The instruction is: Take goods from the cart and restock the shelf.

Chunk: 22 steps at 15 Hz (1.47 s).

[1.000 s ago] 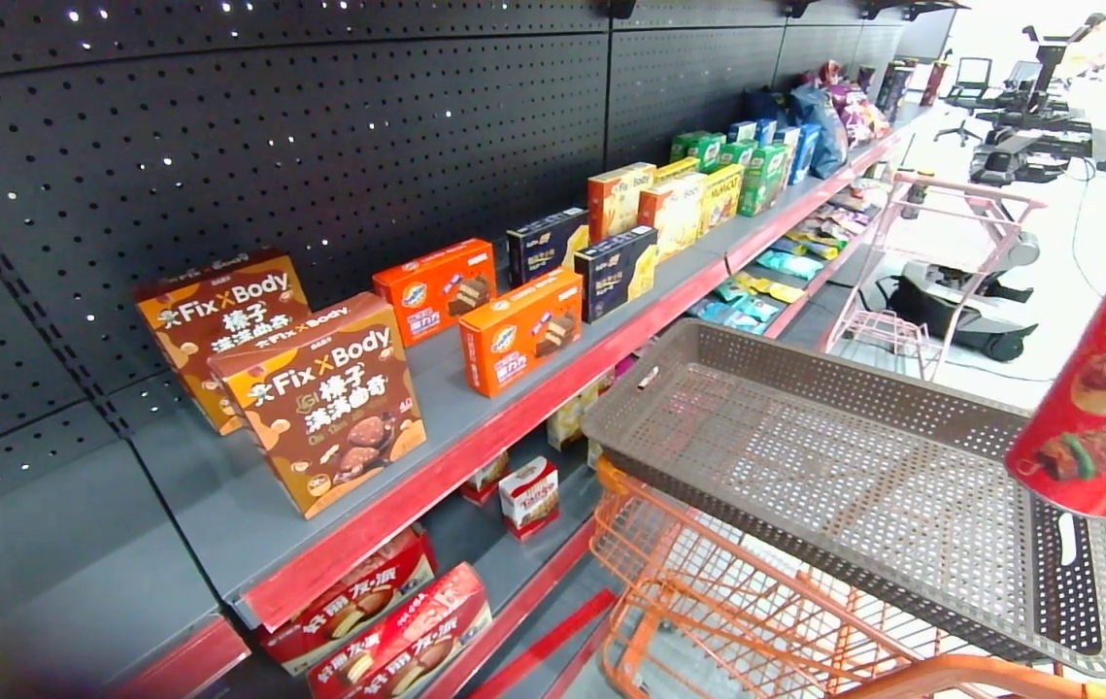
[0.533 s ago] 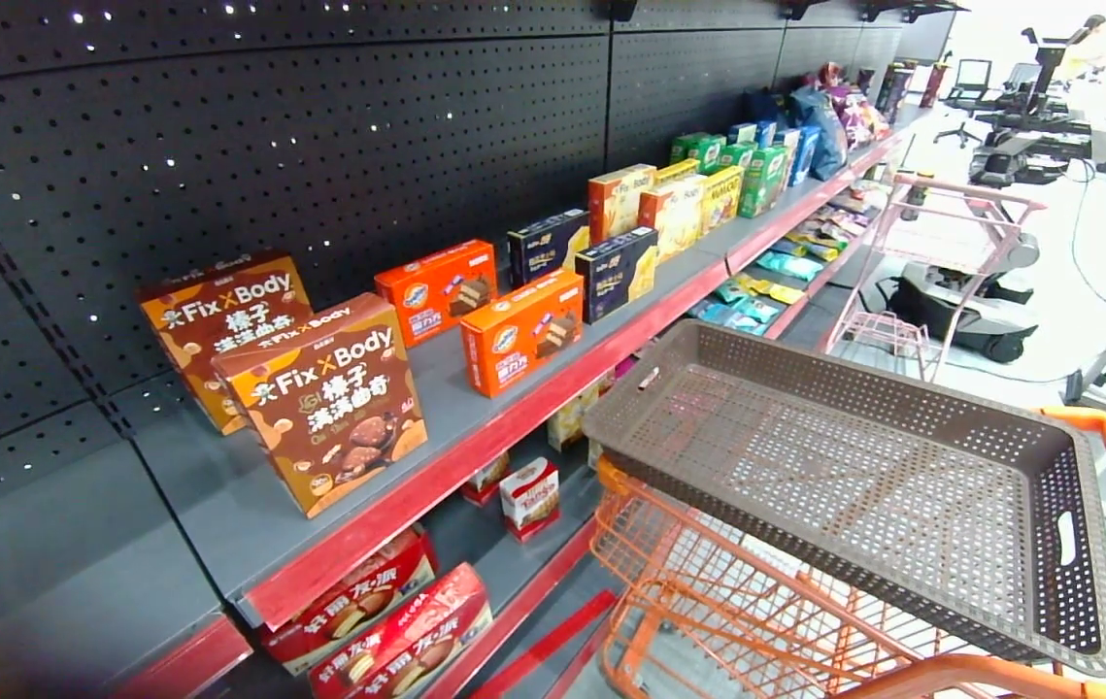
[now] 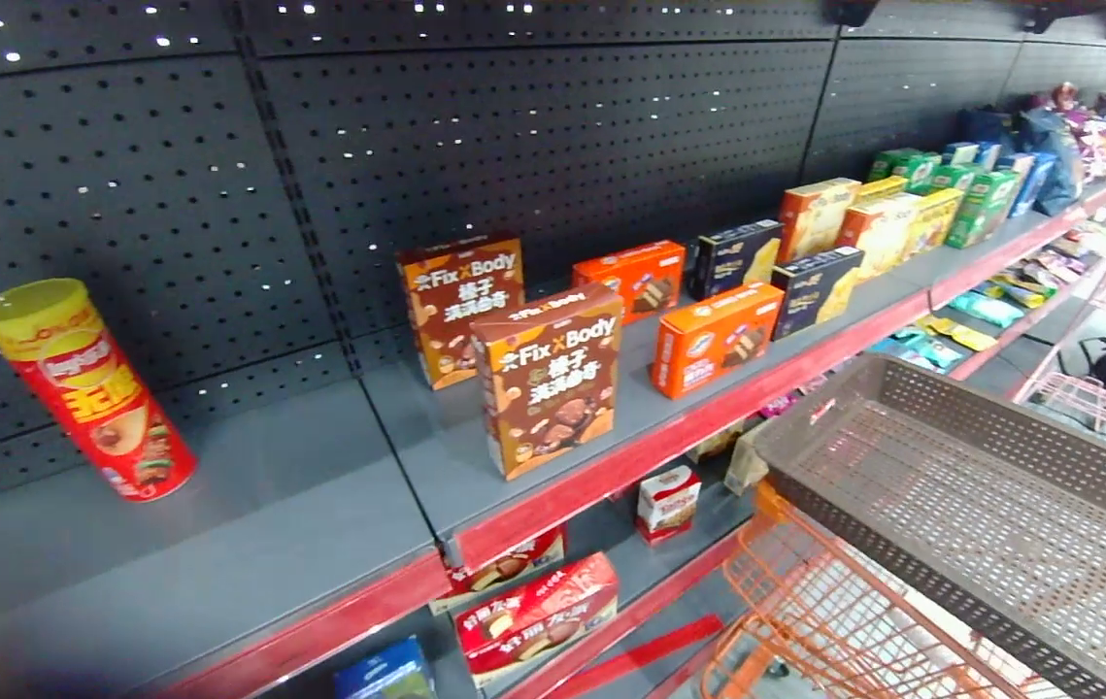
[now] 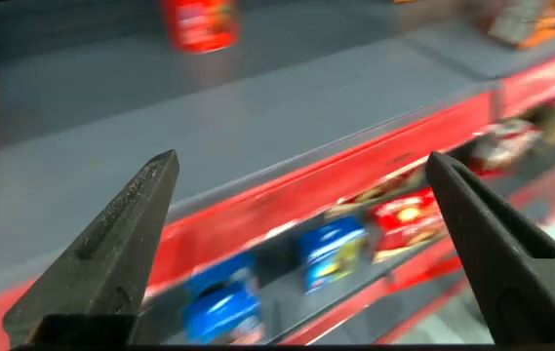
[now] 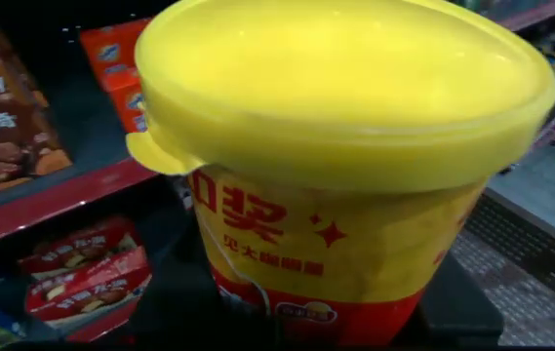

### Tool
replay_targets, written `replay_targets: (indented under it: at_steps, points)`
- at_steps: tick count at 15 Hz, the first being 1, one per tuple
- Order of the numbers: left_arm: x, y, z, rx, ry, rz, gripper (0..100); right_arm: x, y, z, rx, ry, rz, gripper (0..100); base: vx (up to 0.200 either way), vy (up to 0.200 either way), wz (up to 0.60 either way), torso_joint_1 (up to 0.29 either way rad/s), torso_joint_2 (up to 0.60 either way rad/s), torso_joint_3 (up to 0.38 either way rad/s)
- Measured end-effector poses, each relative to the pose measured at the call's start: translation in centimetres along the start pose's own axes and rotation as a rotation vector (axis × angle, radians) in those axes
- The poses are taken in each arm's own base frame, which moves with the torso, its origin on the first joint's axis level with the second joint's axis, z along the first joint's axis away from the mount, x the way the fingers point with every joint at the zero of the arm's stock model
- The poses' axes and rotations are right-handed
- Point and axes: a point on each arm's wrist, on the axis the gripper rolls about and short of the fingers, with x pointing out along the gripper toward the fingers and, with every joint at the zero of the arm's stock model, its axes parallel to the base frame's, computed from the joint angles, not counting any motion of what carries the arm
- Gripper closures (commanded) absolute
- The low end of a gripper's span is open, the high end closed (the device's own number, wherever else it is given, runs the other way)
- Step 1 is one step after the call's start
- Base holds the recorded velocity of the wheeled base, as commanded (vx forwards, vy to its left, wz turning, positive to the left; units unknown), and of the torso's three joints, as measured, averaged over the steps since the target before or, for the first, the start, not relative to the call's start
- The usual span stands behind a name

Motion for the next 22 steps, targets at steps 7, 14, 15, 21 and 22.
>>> replay_targets:
  at_steps: [7,14,15,21,22]
  points:
    - [0.00,0.00,0.00,0.000,0.000,0.000,0,0.02,0.10,-0.12,0.000,0.005,0.022,100,0.000,0.000,0.60,0.002,0.00,0.002]
    - [0.00,0.00,0.00,0.000,0.000,0.000,0,0.17,0.22,-0.16,0.002,0.009,0.053,100,0.000,0.000,0.26,0.000,0.00,0.001]
    - [0.00,0.00,0.00,0.000,0.000,0.000,0,0.14,0.27,-0.16,0.002,0.008,0.066,100,0.000,0.000,0.00,0.000,0.00,0.000]
    - [0.00,0.00,0.00,0.000,0.000,0.000,0,-0.44,0.65,0.32,0.002,-0.031,0.190,100,0.000,0.000,0.00,0.000,0.00,0.000]
    - [0.00,0.00,0.00,0.000,0.000,0.000,0,-0.44,0.77,0.42,0.002,-0.040,0.224,100,0.000,0.000,0.00,0.000,0.00,0.000]
